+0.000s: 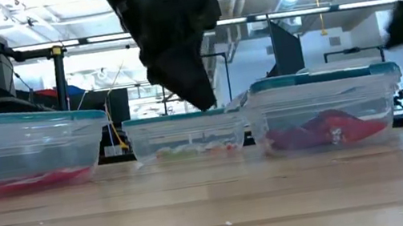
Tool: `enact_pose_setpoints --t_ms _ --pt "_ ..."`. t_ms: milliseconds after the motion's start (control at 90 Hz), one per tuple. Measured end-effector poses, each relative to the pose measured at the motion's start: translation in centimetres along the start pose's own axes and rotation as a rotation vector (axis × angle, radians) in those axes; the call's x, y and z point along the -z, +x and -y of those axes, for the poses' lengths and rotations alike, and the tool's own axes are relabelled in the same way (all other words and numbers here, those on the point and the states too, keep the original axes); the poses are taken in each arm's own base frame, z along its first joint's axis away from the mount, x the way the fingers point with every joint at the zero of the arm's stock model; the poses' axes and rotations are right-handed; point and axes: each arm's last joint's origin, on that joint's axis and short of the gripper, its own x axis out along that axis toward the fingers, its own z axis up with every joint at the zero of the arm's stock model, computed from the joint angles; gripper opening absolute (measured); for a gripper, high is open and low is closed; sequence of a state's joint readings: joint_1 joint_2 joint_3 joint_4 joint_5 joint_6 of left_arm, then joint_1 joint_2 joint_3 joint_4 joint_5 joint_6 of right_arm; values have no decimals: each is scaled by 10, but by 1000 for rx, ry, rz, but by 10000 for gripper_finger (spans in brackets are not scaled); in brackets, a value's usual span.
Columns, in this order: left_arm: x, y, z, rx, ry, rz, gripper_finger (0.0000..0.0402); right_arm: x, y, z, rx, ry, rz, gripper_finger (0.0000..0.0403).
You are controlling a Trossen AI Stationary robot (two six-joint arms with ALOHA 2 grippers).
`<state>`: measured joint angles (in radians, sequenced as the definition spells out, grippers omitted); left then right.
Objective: Sort candy
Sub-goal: Close the middle right transparent bin
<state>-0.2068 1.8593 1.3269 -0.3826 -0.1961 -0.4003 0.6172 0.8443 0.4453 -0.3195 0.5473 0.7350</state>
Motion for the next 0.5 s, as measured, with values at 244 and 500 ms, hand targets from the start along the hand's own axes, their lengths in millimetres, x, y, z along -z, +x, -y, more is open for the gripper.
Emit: enact_pose_setpoints --t_ms 244,500 --pt "25 36 57 -20 -138 253 118 -19 9 17 151 -86 62 113" --pt "34 70 70 -1 -279 405 118 -15 30 18 168 -126 -32 113"
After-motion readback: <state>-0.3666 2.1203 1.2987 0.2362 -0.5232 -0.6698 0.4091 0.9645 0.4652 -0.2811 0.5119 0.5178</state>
